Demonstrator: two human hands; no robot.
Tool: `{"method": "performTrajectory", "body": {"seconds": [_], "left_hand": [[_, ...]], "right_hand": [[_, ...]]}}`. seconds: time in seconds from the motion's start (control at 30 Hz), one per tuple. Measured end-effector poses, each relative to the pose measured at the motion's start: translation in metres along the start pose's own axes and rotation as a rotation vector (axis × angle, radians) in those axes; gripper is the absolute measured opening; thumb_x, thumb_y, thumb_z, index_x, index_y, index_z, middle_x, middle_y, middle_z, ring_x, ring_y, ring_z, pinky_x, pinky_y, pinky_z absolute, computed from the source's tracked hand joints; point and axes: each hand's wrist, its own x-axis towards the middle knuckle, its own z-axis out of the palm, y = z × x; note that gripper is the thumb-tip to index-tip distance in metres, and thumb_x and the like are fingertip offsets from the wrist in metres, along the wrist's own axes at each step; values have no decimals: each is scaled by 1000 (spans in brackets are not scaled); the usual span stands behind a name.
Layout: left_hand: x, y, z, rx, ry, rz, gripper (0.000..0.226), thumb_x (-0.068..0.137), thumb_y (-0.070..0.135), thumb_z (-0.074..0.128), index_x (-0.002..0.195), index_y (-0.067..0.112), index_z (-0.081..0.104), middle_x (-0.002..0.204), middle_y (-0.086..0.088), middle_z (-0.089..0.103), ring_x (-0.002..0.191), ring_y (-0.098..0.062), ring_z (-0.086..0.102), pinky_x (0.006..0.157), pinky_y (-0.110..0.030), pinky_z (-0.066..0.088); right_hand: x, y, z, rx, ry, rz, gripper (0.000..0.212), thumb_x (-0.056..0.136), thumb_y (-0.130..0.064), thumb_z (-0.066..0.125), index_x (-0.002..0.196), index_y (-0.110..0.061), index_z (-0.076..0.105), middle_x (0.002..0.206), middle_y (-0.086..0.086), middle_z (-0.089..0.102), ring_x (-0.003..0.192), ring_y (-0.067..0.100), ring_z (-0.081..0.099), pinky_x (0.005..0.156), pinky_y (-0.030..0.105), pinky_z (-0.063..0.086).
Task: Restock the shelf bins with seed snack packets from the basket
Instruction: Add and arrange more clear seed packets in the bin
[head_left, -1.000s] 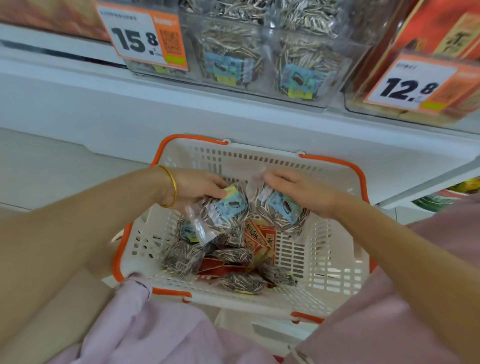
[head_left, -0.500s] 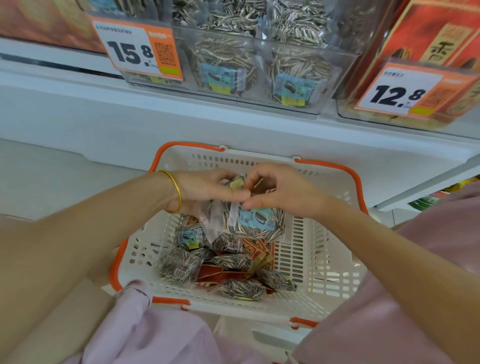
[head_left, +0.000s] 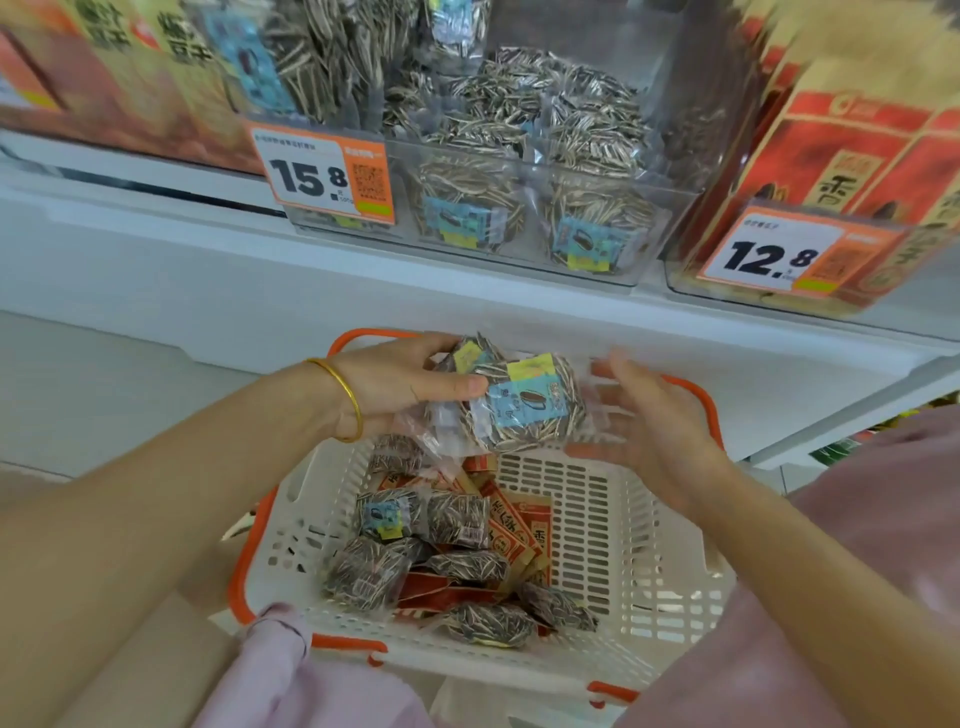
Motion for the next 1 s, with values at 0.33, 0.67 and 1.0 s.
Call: {"method": "performTrajectory", "body": {"seconds": [0.33,0.67,1.0], "left_hand": [[-29,35,6,67,-62,351,83,65,7,79,135,29,39,132,-4,51,113,-12,56,90,-22,50],[-49,106,-16,295,280,625,102,50,33,70,144,37,29,144,10,34,128,-8,41,104,-38,41],[-11,108,-57,1120,661,839,61,88,48,36,133,8,47,130,-12,52,120,-25,47,101,-39,40]], "right_hand": [[-27,-24,45,248,-260,-251,74,72,-36,68,139,-36,37,131,5,59,112,28,62,91,53,51],[-6,-128,83,74,-356,-308,58,74,-24,66,129,-9,53,122,13,64,114,31,60,96,48,49],[120,-217,107,18,-24,-440,80,60,-20,86,130,-8,48,113,11,68,98,26,68,89,46,54]]}}
